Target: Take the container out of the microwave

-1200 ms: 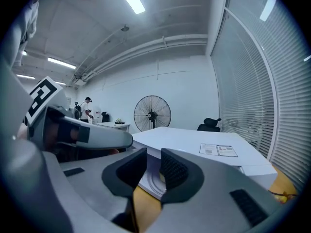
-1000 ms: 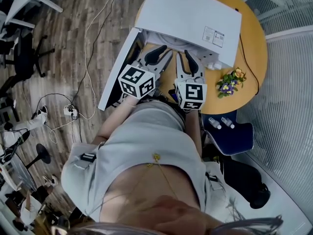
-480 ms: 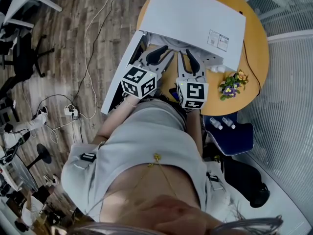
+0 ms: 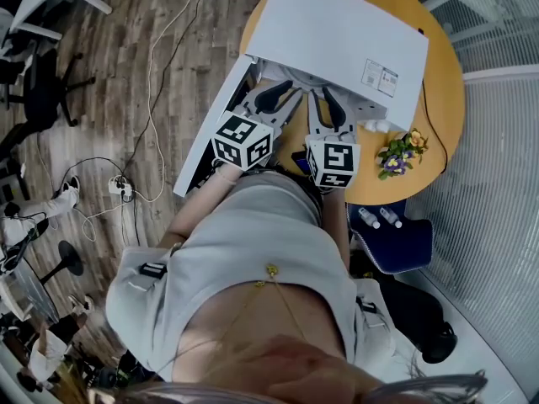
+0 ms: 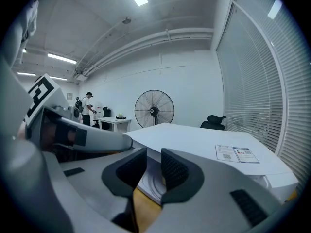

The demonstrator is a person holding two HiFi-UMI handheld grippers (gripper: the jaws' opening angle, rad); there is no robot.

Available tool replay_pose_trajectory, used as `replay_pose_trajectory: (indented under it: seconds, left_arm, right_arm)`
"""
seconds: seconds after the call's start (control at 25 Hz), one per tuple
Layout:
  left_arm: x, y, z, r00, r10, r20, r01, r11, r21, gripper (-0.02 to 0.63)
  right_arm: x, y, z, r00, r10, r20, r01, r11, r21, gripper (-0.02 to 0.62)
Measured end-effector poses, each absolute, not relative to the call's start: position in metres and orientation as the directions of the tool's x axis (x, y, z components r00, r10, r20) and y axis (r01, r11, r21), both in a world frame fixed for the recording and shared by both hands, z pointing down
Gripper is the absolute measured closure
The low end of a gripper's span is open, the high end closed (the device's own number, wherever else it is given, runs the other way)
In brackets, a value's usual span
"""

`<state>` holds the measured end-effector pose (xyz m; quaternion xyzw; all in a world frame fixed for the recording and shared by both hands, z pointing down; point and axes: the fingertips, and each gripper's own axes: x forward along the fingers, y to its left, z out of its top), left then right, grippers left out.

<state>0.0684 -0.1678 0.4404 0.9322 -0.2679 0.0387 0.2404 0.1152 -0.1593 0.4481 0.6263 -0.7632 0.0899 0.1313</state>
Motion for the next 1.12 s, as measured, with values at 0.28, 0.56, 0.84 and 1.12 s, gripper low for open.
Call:
replay_pose_trajectory:
  seconds: [0.28,0.56,0.84,1.12]
  left_arm:
    - [0.066,-0.170,0.448,0.844,-0.488,0.222,-0.534,-0.729,0.428,0.505]
    - [0.067,-0.169,0.457,0.839,-0.485,0.247,-0.544,-0.722,0.429,0.505]
    - [0.065,-0.169,0.466,0.831,-0.486,0.270,-0.556,-0.710,0.432,0.505]
    - [0.063,-0.171,0.474,0.821,-0.494,0.287,-0.571,-0.693,0.441,0.505]
  right_arm:
    - [0.111,-0.163,0.456,-0.204,-0.919,0.338,-0.973,0.229,0.035,0.495]
    - [0.107,-0.166,0.483,-0.215,-0.887,0.409,-0.958,0.273,0.090,0.494]
    - [0.110,-0.177,0.509,-0.195,-0.870,0.453,-0.947,0.287,0.143,0.490]
    - [0.113,-0.191,0.534,-0.189,-0.851,0.490,-0.940,0.302,0.162,0.489]
